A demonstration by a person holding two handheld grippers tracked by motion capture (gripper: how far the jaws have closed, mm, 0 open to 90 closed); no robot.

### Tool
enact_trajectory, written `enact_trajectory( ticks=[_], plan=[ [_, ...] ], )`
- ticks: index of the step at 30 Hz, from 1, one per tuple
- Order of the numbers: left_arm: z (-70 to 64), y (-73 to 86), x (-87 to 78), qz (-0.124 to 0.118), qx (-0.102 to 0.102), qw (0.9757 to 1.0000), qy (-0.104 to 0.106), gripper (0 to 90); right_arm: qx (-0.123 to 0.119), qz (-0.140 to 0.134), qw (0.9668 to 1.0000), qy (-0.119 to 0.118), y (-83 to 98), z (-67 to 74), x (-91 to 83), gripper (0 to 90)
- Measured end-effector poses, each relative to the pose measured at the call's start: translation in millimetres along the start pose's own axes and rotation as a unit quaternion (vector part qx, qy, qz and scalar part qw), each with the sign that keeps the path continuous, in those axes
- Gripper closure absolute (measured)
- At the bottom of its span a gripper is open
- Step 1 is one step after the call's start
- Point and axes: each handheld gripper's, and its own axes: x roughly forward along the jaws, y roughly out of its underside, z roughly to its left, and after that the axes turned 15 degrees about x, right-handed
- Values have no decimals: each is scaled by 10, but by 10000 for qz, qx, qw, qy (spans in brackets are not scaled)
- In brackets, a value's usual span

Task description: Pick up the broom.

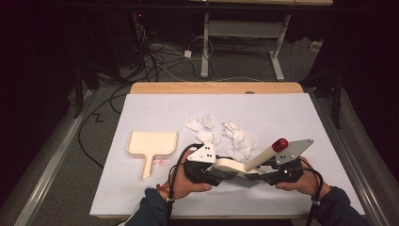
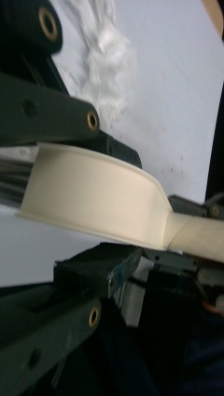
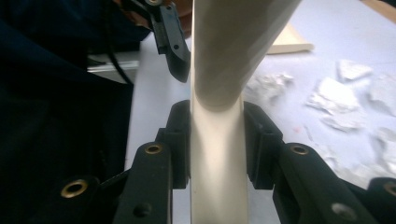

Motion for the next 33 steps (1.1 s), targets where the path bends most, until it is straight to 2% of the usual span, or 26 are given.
enact_trajectory(
  ticks=[1, 2, 3, 6, 7, 8, 10, 11, 14, 19, 21, 22, 26, 27, 30, 33],
  plan=[
    [2, -3, -22, 26, 6, 9999, -157, 365, -8, 18, 10000, 83, -7, 4, -15, 685],
    [4, -4, -36, 61, -40, 9995, -304, 365, -8, 18, 10000, 83, -7, 4, -15, 685],
    [12, 1, -67, 82, -110, 9987, -491, 265, -15, 17, 9997, 229, -15, 8, -32, 686],
    [2, 14, -157, 136, -82, 9957, -912, 221, 39, -12, 9994, 337, -21, 3, -51, 686],
    [-15, 25, -221, 235, 51, 9926, -1191, 204, 65, -38, 9987, 503, -26, 1, -83, 685],
    [-15, 25, -221, 235, 51, 9926, -1191, 193, 65, -38, 9987, 503, -26, 1, -83, 685],
    [-28, 46, -287, 347, 153, 9883, -1478, 191, 143, -114, 9981, 596, -40, -13, -132, 686],
    [-28, 57, -309, 386, 150, 9867, -1570, 191, 167, -120, 9978, 626, -45, -12, -142, 686],
    [-23, 125, -398, 539, 129, 9794, -1941, 191, 181, -142, 9968, 763, -67, -14, -176, 686],
    [-38, 251, -496, 921, 192, 9689, -2290, 191, 251, -172, 9951, 936, -62, -36, -207, 686],
    [-51, 296, -522, 1110, 229, 9638, -2413, 191, 250, -166, 9947, 983, -59, -37, -213, 686],
    [-53, 319, -536, 1132, 266, 9619, -2473, 191, 267, -191, 9941, 1036, -58, -41, -224, 686],
    [-68, 421, -578, 1301, 228, 9567, -2593, 191, 269, -304, 9927, 1136, -62, -66, -272, 686],
    [-82, 447, -588, 1349, 186, 9562, -2591, 191, 279, -312, 9922, 1175, -61, -67, -277, 686],
    [-129, 526, -630, 1468, 199, 9508, -2721, 191, 305, -312, 9911, 1258, -59, -72, -284, 686],
    [-160, 613, -678, 1593, 134, 9474, -2773, 191, 433, -402, 9890, 1358, -54, -83, -305, 686]
  ],
)
